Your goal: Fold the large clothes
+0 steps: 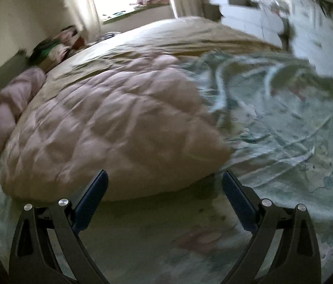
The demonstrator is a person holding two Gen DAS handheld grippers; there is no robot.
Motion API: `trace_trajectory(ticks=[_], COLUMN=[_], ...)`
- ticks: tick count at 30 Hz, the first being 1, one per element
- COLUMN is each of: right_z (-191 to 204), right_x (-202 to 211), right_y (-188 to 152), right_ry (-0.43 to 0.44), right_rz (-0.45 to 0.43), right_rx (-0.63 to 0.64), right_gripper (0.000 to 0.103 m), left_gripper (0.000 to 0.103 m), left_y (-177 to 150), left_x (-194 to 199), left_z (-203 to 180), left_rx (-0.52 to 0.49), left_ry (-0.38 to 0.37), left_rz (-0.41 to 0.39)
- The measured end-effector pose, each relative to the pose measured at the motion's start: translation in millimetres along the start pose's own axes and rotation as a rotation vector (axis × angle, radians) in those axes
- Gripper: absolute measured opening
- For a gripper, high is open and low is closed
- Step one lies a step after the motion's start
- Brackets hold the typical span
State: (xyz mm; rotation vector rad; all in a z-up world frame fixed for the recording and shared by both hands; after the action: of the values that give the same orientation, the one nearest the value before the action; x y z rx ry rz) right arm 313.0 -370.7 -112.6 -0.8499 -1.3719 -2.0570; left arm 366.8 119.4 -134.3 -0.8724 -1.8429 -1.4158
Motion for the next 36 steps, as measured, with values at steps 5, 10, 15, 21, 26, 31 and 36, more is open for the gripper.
trace_trajectory(ticks=[5,10,15,21,26,31,36], right_z=[-20.0,-18.5,-15.7,-15.9,-12.3,-0.3,27.7], right_x=[-19.8,-49.2,-68.3,-87.5,-93.7,-87.0,-56.1], right_y=[6.6,-3.0,7.6,28.8,39.2,42.6,51.4], right_ry=[0.078,0.169,0.233,0.311,0.325,0.254,0.164], right_rz=[0.101,0.223,0.232,0.210,0.192,0.157,0.082], right_rx=[-0.082,-0.141,-0.190,-0.248,-0.224,-0.128,0.083], right_gripper=[0.096,0.097,0.098,0.096,0.088,0.067,0.038], left_gripper=[0.095,0.095,0.095,0.095,0.094,0.064,0.040], left_y=[7.3,-1.0,-3.6,3.4,16.7,26.9,33.9], left_x=[-26.6,-48.4,-63.7,-78.8,-88.0,-72.7,-64.9], left_z=[-4.8,-11.4,-15.7,-27.2,-40.6,-60.4,-67.6], left_rx=[-0.008,0.034,0.092,0.117,0.112,-0.004,-0.070], left_ry=[-0.024,-0.110,-0.203,-0.270,-0.258,-0.140,-0.106], left_rz=[0.080,0.148,0.187,0.191,0.164,0.080,0.038])
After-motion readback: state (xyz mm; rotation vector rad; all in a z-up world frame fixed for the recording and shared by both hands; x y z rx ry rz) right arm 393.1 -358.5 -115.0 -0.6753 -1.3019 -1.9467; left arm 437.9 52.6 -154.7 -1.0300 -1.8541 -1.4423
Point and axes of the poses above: each gripper's, at about its wrist camera, not at the fingertips, and x roughly against the way its jaws point, z to its left, y to its top, the point moved 10 cm from there along -x, roughly the way its jaws point, and after that the axes turned 4 degrees about y, right-handed, at the moved point
